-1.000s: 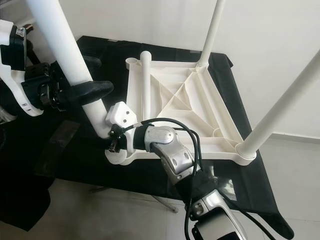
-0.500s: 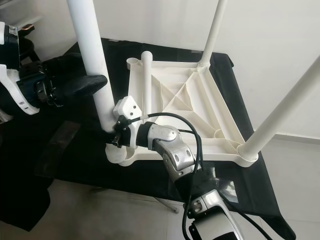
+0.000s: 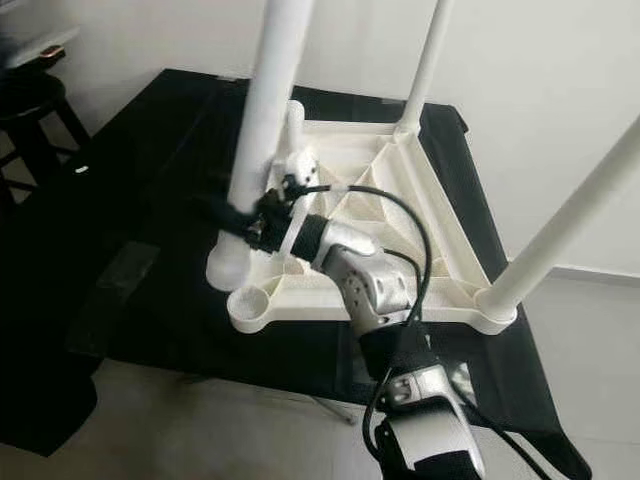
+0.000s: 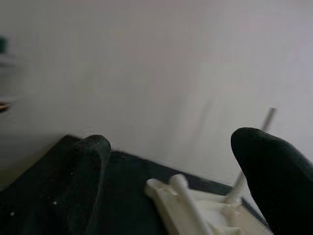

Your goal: Building children table

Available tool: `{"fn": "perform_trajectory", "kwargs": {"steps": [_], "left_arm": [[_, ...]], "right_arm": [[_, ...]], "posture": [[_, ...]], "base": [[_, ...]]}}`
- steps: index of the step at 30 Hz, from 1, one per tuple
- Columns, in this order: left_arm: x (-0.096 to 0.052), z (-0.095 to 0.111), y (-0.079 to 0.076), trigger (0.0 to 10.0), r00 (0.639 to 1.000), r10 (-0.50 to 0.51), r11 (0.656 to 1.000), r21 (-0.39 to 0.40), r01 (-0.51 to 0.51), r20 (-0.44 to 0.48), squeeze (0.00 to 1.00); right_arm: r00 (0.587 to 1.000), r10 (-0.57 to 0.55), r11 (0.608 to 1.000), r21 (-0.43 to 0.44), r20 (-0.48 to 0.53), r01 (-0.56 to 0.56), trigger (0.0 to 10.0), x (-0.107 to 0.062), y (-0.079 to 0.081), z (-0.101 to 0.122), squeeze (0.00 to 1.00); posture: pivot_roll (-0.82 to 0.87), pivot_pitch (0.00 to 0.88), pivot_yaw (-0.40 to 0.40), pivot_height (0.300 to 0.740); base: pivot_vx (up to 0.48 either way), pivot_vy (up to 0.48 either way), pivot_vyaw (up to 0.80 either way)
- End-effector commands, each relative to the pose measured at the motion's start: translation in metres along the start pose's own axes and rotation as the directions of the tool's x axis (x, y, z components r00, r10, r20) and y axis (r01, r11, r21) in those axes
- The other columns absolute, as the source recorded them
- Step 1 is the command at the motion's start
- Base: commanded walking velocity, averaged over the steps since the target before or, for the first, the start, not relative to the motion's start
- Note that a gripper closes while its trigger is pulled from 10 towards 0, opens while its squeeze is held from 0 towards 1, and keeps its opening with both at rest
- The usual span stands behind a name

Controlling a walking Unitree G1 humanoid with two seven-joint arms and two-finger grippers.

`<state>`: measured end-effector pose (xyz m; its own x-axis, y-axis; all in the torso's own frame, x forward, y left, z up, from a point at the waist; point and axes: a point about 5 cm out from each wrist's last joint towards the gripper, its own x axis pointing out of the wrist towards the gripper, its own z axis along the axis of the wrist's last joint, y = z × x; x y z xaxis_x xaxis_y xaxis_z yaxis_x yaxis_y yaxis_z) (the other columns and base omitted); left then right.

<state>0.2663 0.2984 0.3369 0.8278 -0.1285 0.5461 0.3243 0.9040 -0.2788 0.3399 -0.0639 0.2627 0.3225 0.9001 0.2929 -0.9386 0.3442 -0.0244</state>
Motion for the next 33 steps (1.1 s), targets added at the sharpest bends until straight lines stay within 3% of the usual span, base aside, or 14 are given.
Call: {"fn": "perform_trajectory", "kwargs": {"steps": [1,3,5,6,8,9,13,15,17,26,33], "left_arm": [[-0.007,-0.005,0.006,10.0,0.998,0.057,0.998,0.014,-0.057,-0.003,0.00],[-0.025,-0.032,0.014,10.0,0.983,0.165,0.986,0.039,-0.162,-0.077,0.00],[-0.029,-0.038,0.015,10.0,0.978,0.183,0.983,0.044,-0.180,-0.096,0.00],[-0.041,-0.062,0.011,10.0,0.958,0.225,0.973,0.094,-0.211,-0.175,0.00],[-0.044,-0.069,0.009,10.0,0.952,0.237,0.970,0.104,-0.220,-0.194,0.00],[-0.052,-0.086,0.002,10.0,0.935,0.254,0.963,0.160,-0.219,-0.247,0.00],[-0.060,-0.102,-0.005,10.0,0.920,0.266,0.958,0.184,-0.219,-0.288,0.00],[-0.070,-0.126,-0.023,10.0,0.893,0.292,0.950,0.211,-0.230,-0.342,0.00],[-0.074,-0.137,-0.032,10.0,0.882,0.301,0.948,0.212,-0.236,-0.363,0.00],[-0.085,-0.167,-0.063,10.0,0.863,0.268,0.953,0.252,-0.171,-0.428,0.00],[-0.083,-0.167,-0.059,10.0,0.856,0.312,0.935,0.295,-0.199,-0.411,0.00]], "right_arm": [[0.999,0.018,1.000,-0.002,0.034,-0.018,10.0,0.004,0.002,0.009,0.00],[0.999,-0.006,1.000,-0.009,0.050,0.006,10.0,0.004,-0.002,0.013,0.00],[0.999,-0.014,1.000,-0.011,0.052,0.014,10.0,0.004,-0.003,0.014,0.00],[0.998,-0.051,0.997,-0.057,0.027,0.052,10.0,0.005,-0.006,0.013,0.00],[0.998,-0.062,0.996,-0.071,0.020,0.063,10.0,0.005,-0.007,0.012,0.00],[0.995,-0.097,0.992,-0.082,0.014,0.098,10.0,0.006,-0.009,0.011,0.00],[0.991,-0.136,0.984,-0.119,-0.002,0.135,10.0,0.006,-0.012,0.009,0.00],[0.988,-0.155,0.978,-0.143,-0.013,0.151,10.0,0.006,-0.010,0.005,0.00],[0.988,-0.155,0.977,-0.148,-0.015,0.151,10.0,0.006,-0.008,0.003,0.00],[0.980,-0.193,0.973,-0.140,-0.040,0.186,10.0,0.009,0.004,-0.016,0.00],[0.962,-0.270,0.955,-0.140,-0.042,0.262,10.0,0.002,-0.001,-0.020,0.00]], "posture": [[0.01,0.129,-0.051,0.740],[0.00,0.137,-0.052,0.740],[0.00,0.140,-0.053,0.740],[0.00,0.144,-0.053,0.740],[0.00,0.144,-0.053,0.740],[0.00,0.150,-0.054,0.740],[0.00,0.152,-0.053,0.740],[-0.01,0.157,-0.055,0.740],[-0.01,0.157,-0.056,0.740],[-0.02,0.154,-0.057,0.740],[-0.02,0.148,-0.061,0.740]], "base": [[0.000,0.000,0.00],[0.000,0.000,0.00],[0.000,0.000,0.00],[0.000,0.000,0.00],[0.000,0.000,0.00],[0.000,0.000,0.00],[0.000,0.000,0.00],[0.000,0.000,0.00],[0.000,0.000,0.00],[0.000,0.000,0.00],[0.000,0.343,0.00]]}}
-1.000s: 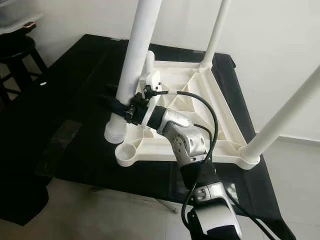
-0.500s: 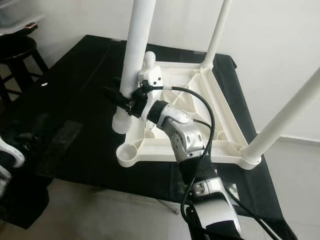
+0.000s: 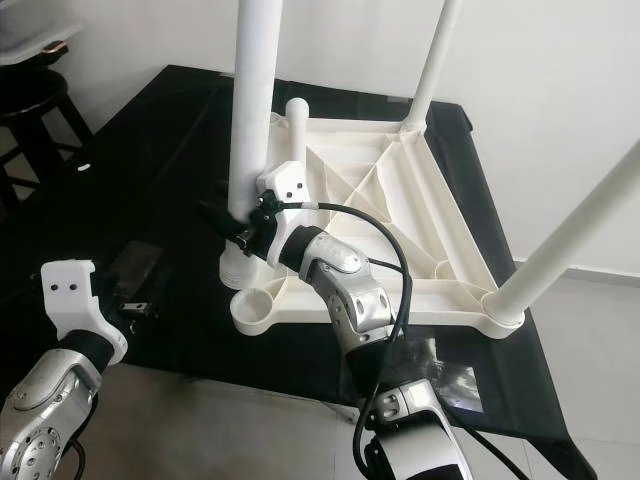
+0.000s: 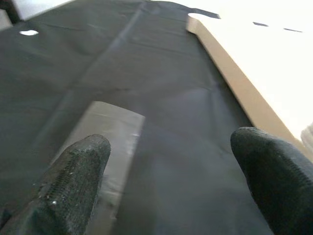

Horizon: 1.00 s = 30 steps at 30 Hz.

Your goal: Building children table

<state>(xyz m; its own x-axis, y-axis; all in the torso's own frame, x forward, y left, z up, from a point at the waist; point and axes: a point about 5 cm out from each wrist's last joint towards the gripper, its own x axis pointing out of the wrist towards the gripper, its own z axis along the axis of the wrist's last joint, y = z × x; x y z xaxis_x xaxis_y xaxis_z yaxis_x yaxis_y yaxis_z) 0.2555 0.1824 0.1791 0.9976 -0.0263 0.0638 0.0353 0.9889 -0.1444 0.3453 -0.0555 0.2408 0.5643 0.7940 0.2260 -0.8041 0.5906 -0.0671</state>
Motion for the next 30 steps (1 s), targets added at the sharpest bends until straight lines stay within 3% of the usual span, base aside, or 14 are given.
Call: {"fn": "perform_trajectory", "kwargs": {"steps": [1,7,15,23,28,30], "left_arm": [[0.000,-0.001,0.006,10.0,0.999,0.041,0.999,0.006,-0.041,0.007,0.00],[0.000,0.003,0.001,10.0,0.998,0.025,0.999,0.047,-0.027,0.054,0.00],[-0.004,-0.005,-0.005,10.0,0.999,0.009,0.998,0.057,-0.011,0.034,0.00],[-0.007,-0.013,-0.009,10.0,1.000,0.012,0.998,0.058,-0.013,0.023,0.00],[-0.014,-0.022,-0.009,10.0,0.999,0.032,0.998,0.059,-0.031,-0.007,0.00],[-0.020,-0.026,-0.005,10.0,0.997,0.072,0.995,0.075,-0.070,-0.027,0.00]], "right_arm": [[1.000,-0.025,1.000,-0.015,0.018,0.025,10.0,-0.002,-0.002,0.003,0.00],[0.996,-0.085,0.996,-0.010,0.012,0.085,10.0,-0.001,-0.006,0.004,0.00],[0.996,-0.088,0.996,-0.007,0.023,0.088,10.0,0.000,-0.006,0.007,0.00],[0.998,-0.059,0.998,-0.033,0.029,0.060,10.0,0.000,-0.007,0.011,0.00],[0.999,0.037,0.996,-0.078,0.038,-0.034,10.0,0.000,-0.003,0.015,0.00],[0.986,0.163,0.980,-0.117,0.021,-0.159,10.0,-0.003,0.004,0.017,0.00]], "posture": [[-0.03,0.144,-0.060,0.740],[-0.03,0.137,-0.061,0.740],[-0.03,0.134,-0.065,0.740],[-0.03,0.131,-0.073,0.740],[-0.02,0.133,-0.067,0.740],[0.00,0.144,-0.067,0.740]], "base": [[0.000,0.480,0.00],[0.000,0.160,0.00],[0.000,0.000,0.00],[0.000,0.000,-0.71],[0.000,0.000,-0.16],[0.000,0.000,0.00]]}}
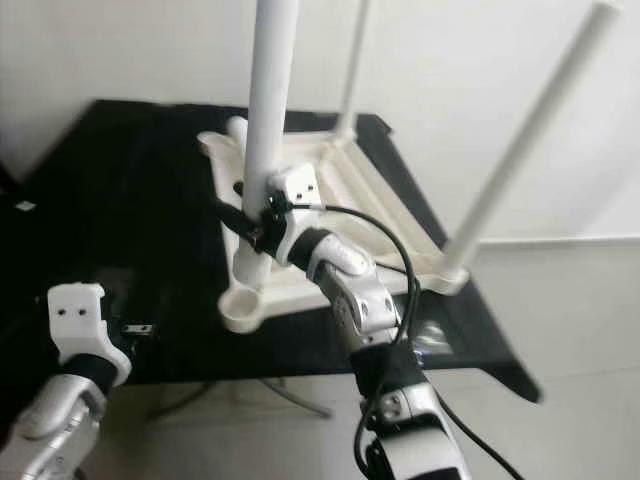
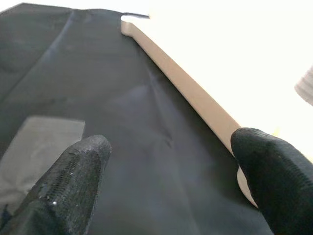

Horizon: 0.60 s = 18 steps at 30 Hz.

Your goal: Building children table

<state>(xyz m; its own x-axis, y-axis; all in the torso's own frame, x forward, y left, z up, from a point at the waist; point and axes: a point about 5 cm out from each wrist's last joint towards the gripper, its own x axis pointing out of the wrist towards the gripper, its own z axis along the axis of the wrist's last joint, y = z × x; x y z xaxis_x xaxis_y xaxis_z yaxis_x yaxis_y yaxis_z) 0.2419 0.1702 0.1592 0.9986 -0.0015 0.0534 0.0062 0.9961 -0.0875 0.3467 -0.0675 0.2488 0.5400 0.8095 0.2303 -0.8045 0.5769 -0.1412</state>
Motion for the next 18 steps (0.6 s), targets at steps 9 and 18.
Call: {"fn": "perform_trajectory", "kwargs": {"steps": [9,18], "left_arm": [[-0.023,-0.008,0.013,10.0,0.988,0.147,0.986,0.093,-0.142,-0.049,0.00],[-0.049,0.005,0.010,10.0,0.983,0.180,0.960,0.219,-0.172,-0.021,0.00]], "right_arm": [[0.861,0.509,0.861,-0.014,-0.010,-0.509,10.0,-0.015,0.019,0.005,0.00],[0.754,0.655,0.746,0.116,0.048,-0.656,10.0,-0.004,0.002,0.018,0.00]], "posture": [[0.02,0.193,-0.077,0.740],[0.04,0.338,-0.087,0.740]], "base": [[0.000,0.000,0.00],[0.000,0.000,0.00]]}}
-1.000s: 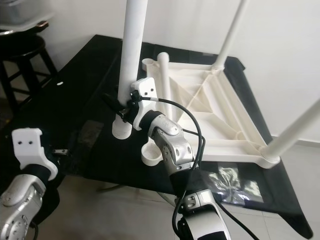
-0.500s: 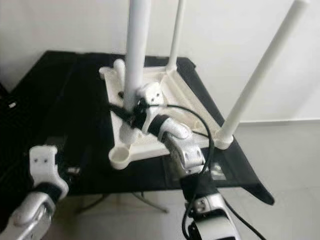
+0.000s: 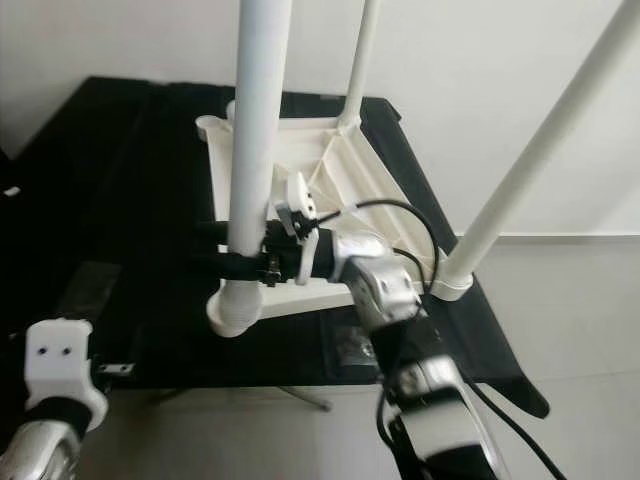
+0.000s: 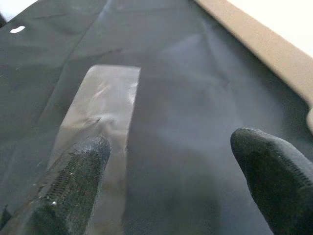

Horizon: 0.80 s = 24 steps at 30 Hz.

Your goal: Building children table

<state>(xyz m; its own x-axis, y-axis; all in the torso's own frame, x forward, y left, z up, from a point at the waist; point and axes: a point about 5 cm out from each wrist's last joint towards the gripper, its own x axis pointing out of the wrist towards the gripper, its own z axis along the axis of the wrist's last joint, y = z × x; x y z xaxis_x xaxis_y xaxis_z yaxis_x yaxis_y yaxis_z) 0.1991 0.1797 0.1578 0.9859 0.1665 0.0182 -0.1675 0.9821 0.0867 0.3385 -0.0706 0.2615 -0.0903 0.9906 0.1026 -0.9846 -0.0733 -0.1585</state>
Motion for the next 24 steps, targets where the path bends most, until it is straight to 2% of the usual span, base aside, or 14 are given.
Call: {"fn": "perform_trajectory", "kwargs": {"steps": [1,6,8,11,14,18,24], "left_arm": [[-0.008,0.004,0.002,10.0,1.000,0.013,0.999,0.042,-0.013,0.000,0.00],[-0.010,0.010,0.001,10.0,1.000,0.001,0.995,0.095,-0.004,0.023,0.00],[-0.014,0.016,0.000,10.0,0.999,-0.015,0.992,0.127,0.010,0.041,0.00],[-0.018,0.018,0.000,10.0,0.999,-0.017,0.991,0.133,0.012,0.040,0.00],[-0.019,0.019,0.000,10.0,0.999,-0.017,0.991,0.135,0.012,0.040,0.00],[-0.021,0.020,0.000,10.0,0.999,-0.010,0.990,0.143,0.005,0.038,0.00],[-0.022,0.021,-0.001,10.0,0.999,-0.009,0.989,0.149,0.004,0.033,0.00]], "right_arm": [[0.998,0.052,0.998,0.021,0.033,-0.052,10.0,0.000,-0.001,0.006,0.00],[0.992,0.122,0.992,0.023,0.029,-0.123,10.0,0.006,-0.005,0.011,0.00],[0.971,0.237,0.972,0.003,-0.021,-0.237,10.0,0.013,-0.002,0.016,0.00],[0.956,0.288,0.957,-0.022,-0.061,-0.290,10.0,0.016,0.000,0.021,0.00],[0.949,0.306,0.950,-0.038,-0.082,-0.309,10.0,0.018,0.000,0.024,0.00],[0.933,0.334,0.930,-0.115,-0.136,-0.350,10.0,0.023,-0.001,0.043,0.00],[0.932,0.336,0.928,-0.119,-0.140,-0.352,10.0,0.024,-0.002,0.045,0.00]], "posture": [[0.04,0.338,-0.087,0.740],[0.04,0.397,-0.092,0.740],[0.04,0.424,-0.092,0.740],[0.04,0.437,-0.096,0.740],[0.04,0.437,-0.096,0.740],[0.03,0.444,-0.104,0.740],[0.03,0.445,-0.112,0.740]], "base": [[0.000,0.000,0.00],[0.000,0.000,0.00],[0.000,0.000,0.00],[0.000,0.000,0.00],[0.000,0.000,0.00],[0.000,0.000,0.00],[0.000,0.000,0.00]]}}
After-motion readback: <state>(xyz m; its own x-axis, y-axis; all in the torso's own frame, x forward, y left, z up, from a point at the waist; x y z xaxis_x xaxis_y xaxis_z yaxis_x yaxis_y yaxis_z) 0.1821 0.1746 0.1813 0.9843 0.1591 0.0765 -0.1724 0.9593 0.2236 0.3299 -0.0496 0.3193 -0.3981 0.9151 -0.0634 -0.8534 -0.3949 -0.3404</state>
